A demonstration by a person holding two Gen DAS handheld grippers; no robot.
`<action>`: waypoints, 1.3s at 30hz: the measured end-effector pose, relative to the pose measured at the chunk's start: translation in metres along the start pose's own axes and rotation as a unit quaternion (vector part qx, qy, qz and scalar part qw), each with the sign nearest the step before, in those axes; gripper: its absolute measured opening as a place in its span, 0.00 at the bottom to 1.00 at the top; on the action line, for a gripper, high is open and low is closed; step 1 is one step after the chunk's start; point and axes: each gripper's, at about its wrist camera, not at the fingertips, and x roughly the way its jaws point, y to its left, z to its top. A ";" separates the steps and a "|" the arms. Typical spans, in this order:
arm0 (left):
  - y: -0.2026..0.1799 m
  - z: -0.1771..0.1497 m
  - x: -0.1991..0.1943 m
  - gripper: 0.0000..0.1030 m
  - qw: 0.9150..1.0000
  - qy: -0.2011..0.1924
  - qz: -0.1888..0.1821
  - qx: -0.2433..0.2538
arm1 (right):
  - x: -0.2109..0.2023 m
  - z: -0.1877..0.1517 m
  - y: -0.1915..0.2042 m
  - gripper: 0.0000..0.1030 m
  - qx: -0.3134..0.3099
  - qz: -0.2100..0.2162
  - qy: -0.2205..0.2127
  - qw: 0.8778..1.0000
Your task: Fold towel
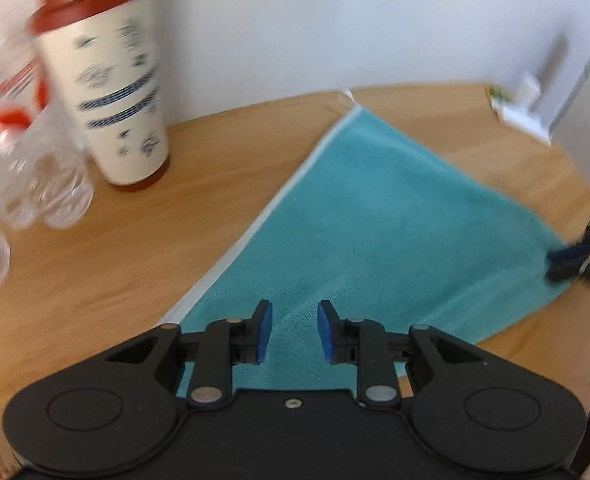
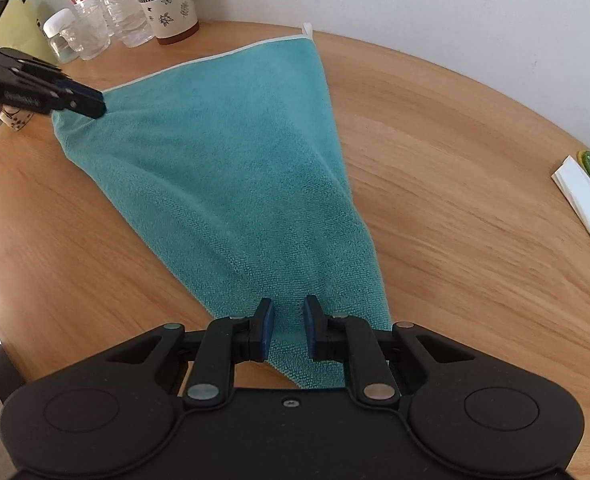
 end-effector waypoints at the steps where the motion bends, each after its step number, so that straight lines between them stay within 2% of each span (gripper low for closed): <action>1: -0.005 -0.001 0.005 0.24 1.000 0.002 0.011 0.017 | 0.000 0.000 0.000 0.16 0.000 0.000 0.000 1.000; 4: -0.012 -0.005 0.015 0.24 0.997 -0.010 0.055 0.054 | -0.001 -0.001 0.000 0.16 -0.001 -0.001 0.000 1.000; 9: 0.004 -0.001 0.018 0.24 0.996 -0.019 0.080 0.021 | 0.000 0.001 0.000 0.16 -0.002 0.002 0.006 1.000; 14: 0.016 0.003 0.005 0.24 0.998 -0.022 0.062 -0.013 | -0.003 0.005 -0.002 0.17 0.011 0.013 0.010 1.000; 16: 0.015 0.006 -0.001 0.24 0.998 -0.032 0.052 -0.025 | -0.015 0.014 -0.005 0.17 0.024 0.037 -0.018 0.999; 17: 0.013 0.007 -0.005 0.24 0.998 -0.041 0.041 -0.030 | -0.021 0.019 -0.007 0.22 0.032 0.042 -0.034 0.998; 18: 0.009 0.008 -0.007 0.24 0.998 -0.047 0.034 -0.029 | -0.026 0.033 -0.011 0.22 0.052 0.036 -0.056 0.996; 20: 0.000 0.010 -0.003 0.24 0.998 -0.049 0.027 -0.016 | -0.023 0.044 -0.011 0.22 0.057 0.026 -0.071 0.995; 22: -0.007 0.011 0.007 0.19 0.999 -0.041 0.027 -0.006 | -0.010 0.061 -0.005 0.22 0.055 0.000 -0.092 0.994; 24: -0.012 0.012 0.019 0.18 0.999 -0.029 0.032 0.000 | 0.017 0.078 -0.005 0.15 0.065 0.012 -0.086 0.994; 25: -0.013 0.011 0.023 0.18 0.999 -0.026 0.032 -0.003 | 0.027 0.082 -0.005 0.14 0.069 0.021 -0.085 0.994; 29: -0.010 0.011 0.030 0.18 0.999 -0.022 0.034 -0.012 | 0.044 0.085 -0.003 0.14 0.058 -0.013 -0.068 0.996; 37: -0.003 0.014 0.031 0.18 0.998 -0.013 0.031 -0.046 | 0.046 0.088 -0.003 0.16 0.064 -0.019 -0.061 0.996; 39: -0.003 0.017 0.028 0.26 0.997 -0.002 0.043 -0.064 | 0.036 0.087 -0.001 0.22 0.064 -0.027 -0.071 0.995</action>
